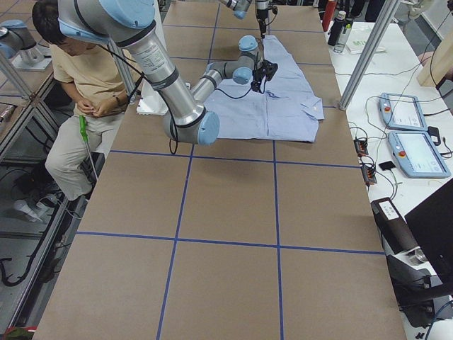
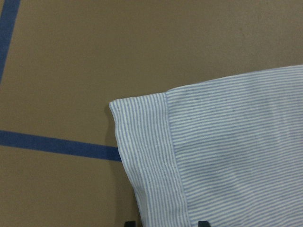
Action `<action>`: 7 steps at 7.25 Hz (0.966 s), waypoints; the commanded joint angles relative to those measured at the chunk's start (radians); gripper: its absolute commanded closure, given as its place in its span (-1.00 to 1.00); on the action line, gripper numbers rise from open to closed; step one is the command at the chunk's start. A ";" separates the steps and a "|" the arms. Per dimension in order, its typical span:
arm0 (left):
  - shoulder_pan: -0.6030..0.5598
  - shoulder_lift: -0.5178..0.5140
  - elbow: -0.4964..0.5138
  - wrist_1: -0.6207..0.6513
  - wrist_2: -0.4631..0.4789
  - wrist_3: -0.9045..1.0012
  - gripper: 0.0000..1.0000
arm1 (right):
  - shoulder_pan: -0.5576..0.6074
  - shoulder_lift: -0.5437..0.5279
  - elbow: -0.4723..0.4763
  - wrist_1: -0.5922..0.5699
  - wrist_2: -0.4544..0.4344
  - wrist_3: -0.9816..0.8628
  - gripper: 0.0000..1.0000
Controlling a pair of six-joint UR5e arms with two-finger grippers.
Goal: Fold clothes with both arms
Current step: 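Release the sleeve with the right gripper while the left reaches the other cuff, then fold the other cuff toward the collar with the left gripper while the right withdraws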
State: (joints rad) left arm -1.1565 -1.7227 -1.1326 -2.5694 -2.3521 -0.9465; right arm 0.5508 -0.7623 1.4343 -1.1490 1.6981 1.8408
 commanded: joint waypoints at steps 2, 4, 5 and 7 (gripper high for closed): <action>0.001 0.008 -0.048 0.002 -0.004 -0.003 1.00 | 0.000 -0.002 0.001 0.000 0.000 0.000 -0.99; -0.008 0.003 -0.257 0.027 0.004 -0.008 1.00 | 0.021 -0.009 0.024 -0.021 0.005 -0.002 -0.99; -0.009 -0.029 -0.347 0.040 0.005 -0.012 1.00 | 0.049 -0.038 0.067 -0.053 0.021 -0.005 -0.99; 0.012 -0.150 -0.459 0.041 0.092 -0.012 1.00 | 0.153 -0.160 0.158 -0.054 0.124 -0.027 -0.99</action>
State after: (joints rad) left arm -1.1599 -1.8139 -1.5106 -2.5306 -2.3207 -0.9580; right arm 0.6412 -0.8520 1.5389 -1.1981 1.7626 1.8271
